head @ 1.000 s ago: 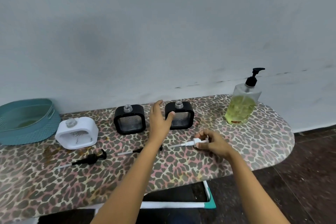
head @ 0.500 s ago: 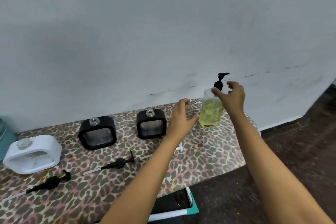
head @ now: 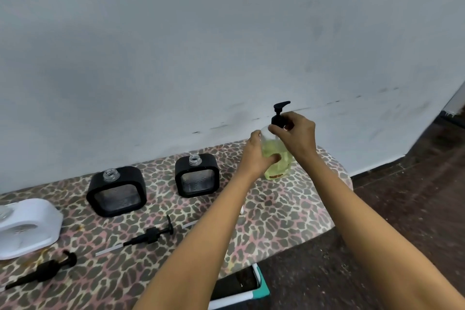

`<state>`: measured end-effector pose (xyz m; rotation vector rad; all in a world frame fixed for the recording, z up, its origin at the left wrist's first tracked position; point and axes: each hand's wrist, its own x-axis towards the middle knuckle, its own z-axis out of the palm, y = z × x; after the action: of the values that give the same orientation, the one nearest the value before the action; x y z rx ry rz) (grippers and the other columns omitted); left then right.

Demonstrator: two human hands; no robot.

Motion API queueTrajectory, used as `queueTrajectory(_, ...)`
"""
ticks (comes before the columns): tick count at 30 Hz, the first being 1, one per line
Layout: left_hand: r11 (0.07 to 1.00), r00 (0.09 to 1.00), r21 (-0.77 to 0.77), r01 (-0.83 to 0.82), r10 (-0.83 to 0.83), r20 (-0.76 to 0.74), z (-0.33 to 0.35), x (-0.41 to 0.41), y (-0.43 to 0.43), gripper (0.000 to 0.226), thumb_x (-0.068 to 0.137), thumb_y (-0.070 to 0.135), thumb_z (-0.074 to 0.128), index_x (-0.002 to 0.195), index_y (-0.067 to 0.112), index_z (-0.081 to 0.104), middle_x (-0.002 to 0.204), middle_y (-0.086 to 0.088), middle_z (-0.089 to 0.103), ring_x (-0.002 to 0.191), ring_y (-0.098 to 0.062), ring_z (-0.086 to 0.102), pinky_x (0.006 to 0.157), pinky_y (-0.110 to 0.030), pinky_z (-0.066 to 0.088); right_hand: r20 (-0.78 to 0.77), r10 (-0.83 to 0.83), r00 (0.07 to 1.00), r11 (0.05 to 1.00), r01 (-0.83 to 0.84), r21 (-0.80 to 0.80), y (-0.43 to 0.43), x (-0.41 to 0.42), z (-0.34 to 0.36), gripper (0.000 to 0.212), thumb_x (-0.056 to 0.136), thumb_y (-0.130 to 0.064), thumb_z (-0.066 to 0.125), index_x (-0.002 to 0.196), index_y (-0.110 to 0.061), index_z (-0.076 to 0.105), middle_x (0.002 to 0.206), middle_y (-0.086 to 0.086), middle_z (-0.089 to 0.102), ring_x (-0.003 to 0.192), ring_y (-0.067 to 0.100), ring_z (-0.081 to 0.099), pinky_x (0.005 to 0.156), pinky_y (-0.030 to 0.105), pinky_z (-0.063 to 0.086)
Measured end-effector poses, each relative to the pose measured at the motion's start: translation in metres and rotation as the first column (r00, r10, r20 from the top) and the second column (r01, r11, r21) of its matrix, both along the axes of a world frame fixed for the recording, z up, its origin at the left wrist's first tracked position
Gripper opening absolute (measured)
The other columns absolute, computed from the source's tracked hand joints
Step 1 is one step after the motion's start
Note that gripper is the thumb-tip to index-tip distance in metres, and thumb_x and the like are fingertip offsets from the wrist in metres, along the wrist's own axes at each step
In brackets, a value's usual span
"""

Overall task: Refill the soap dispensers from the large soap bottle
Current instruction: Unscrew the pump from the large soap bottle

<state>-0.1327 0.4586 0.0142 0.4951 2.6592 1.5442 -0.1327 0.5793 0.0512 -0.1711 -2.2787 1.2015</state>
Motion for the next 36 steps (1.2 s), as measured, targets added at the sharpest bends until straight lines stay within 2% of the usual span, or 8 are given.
queueTrajectory(4, 0.994, 0.996, 0.057, -0.089, 0.09, -0.006, -0.004, -0.003, -0.008, 0.078, 0.077, 0.023, 0.074, 0.138, 0.007, 0.029, 0.128, -0.011, 0.046, 0.118, -0.024, 0.046, 0.086, -0.024, 0.038, 0.006, 0.024, 1.0, 0.999, -0.024, -0.043, -0.014, 0.002, -0.001, 0.024, 0.071, -0.021, 0.078, 0.091, -0.009, 0.07, 0.074, -0.001, 0.067, 0.065, 0.007, 0.058, 0.06, 0.004, 0.041)
queueTrajectory(9, 0.981, 0.987, 0.116, -0.154, 0.158, -0.026, -0.012, -0.007, -0.028, 0.066, 0.073, 0.021, 0.076, 0.129, 0.009, 0.042, 0.116, -0.014, 0.053, 0.108, -0.028, 0.053, 0.074, -0.022, 0.036, 0.072, 0.089, 0.993, 0.996, -0.089, -0.005, -0.031, 0.002, 0.006, 0.025, 0.066, -0.026, 0.084, 0.08, -0.013, 0.067, 0.065, -0.01, 0.062, 0.059, -0.003, 0.055, 0.055, 0.003, 0.039)
queueTrajectory(19, 0.995, 0.993, 0.016, -0.094, 0.095, -0.066, -0.01, -0.006, -0.037, 0.065, 0.082, 0.023, 0.07, 0.135, 0.006, 0.036, 0.121, -0.009, 0.053, 0.111, -0.02, 0.052, 0.086, -0.022, 0.039, 0.062, 0.198, 0.978, 0.98, -0.197, -0.02, -0.025, -0.001, 0.005, 0.012, 0.073, -0.021, 0.078, 0.07, -0.02, 0.066, 0.05, -0.013, 0.053, 0.047, 0.0, 0.045, 0.05, 0.008, 0.034)
queueTrajectory(22, 0.998, 0.996, 0.004, -0.055, 0.056, -0.063, -0.009, -0.008, -0.042, 0.062, 0.083, 0.022, 0.069, 0.133, 0.007, 0.036, 0.127, -0.009, 0.051, 0.114, -0.019, 0.05, 0.089, -0.022, 0.038, 0.115, 0.365, 0.924, 0.93, -0.357, -0.08, -0.013, -0.002, 0.007, 0.006, 0.078, -0.016, 0.074, 0.084, -0.016, 0.071, 0.074, -0.006, 0.07, 0.069, 0.012, 0.063, 0.069, 0.02, 0.048)
queueTrajectory(25, 0.999, 0.998, -0.028, -0.025, 0.023, -0.057, -0.006, -0.009, -0.043, 0.06, 0.083, 0.023, 0.069, 0.132, 0.007, 0.037, 0.125, -0.008, 0.051, 0.11, -0.019, 0.05, 0.086, -0.025, 0.039, 0.166, 0.539, 0.826, 0.837, -0.502, -0.217, -0.004, -0.003, 0.013, 0.025, 0.084, 0.0, 0.063, 0.109, -0.002, 0.062, 0.105, 0.002, 0.066, 0.094, 0.014, 0.065, 0.086, 0.027, 0.05)
queueTrajectory(30, 0.999, 0.999, -0.009, -0.033, 0.033, -0.041, -0.006, -0.008, -0.042, 0.059, 0.082, 0.023, 0.069, 0.131, 0.009, 0.038, 0.121, -0.008, 0.052, 0.109, -0.021, 0.052, 0.083, -0.025, 0.04, 0.17, 0.326, 0.93, 0.944, -0.329, -0.012, -0.017, -0.004, 0.015, 0.045, 0.072, -0.024, 0.082, 0.109, -0.014, 0.059, 0.092, 0.0, 0.063, 0.082, 0.014, 0.062, 0.074, 0.026, 0.05)
queueTrajectory(34, 0.999, 0.998, -0.02, -0.038, 0.037, -0.045, -0.006, -0.008, -0.043, 0.061, 0.083, 0.024, 0.069, 0.132, 0.008, 0.037, 0.122, -0.007, 0.051, 0.104, -0.016, 0.049, 0.082, -0.023, 0.036, 0.114, 0.5, 0.859, 0.863, -0.482, -0.15, -0.011, -0.001, 0.014, 0.046, 0.08, -0.001, 0.065, 0.121, -0.021, 0.057, 0.104, 0.005, 0.067, 0.098, 0.016, 0.065, 0.088, 0.032, 0.051)
queueTrajectory(36, 0.999, 0.998, -0.024, -0.042, 0.041, -0.042, -0.005, -0.008, -0.042, 0.062, 0.082, 0.024, 0.07, 0.132, 0.008, 0.037, 0.123, -0.007, 0.051, 0.103, -0.014, 0.048, 0.082, -0.023, 0.037, 0.132, 0.498, 0.857, 0.867, -0.491, -0.086, -0.011, -0.001, 0.016, 0.049, 0.081, -0.008, 0.068, 0.123, -0.026, 0.052, 0.112, -0.001, 0.062, 0.103, 0.014, 0.061, 0.091, 0.029, 0.047)
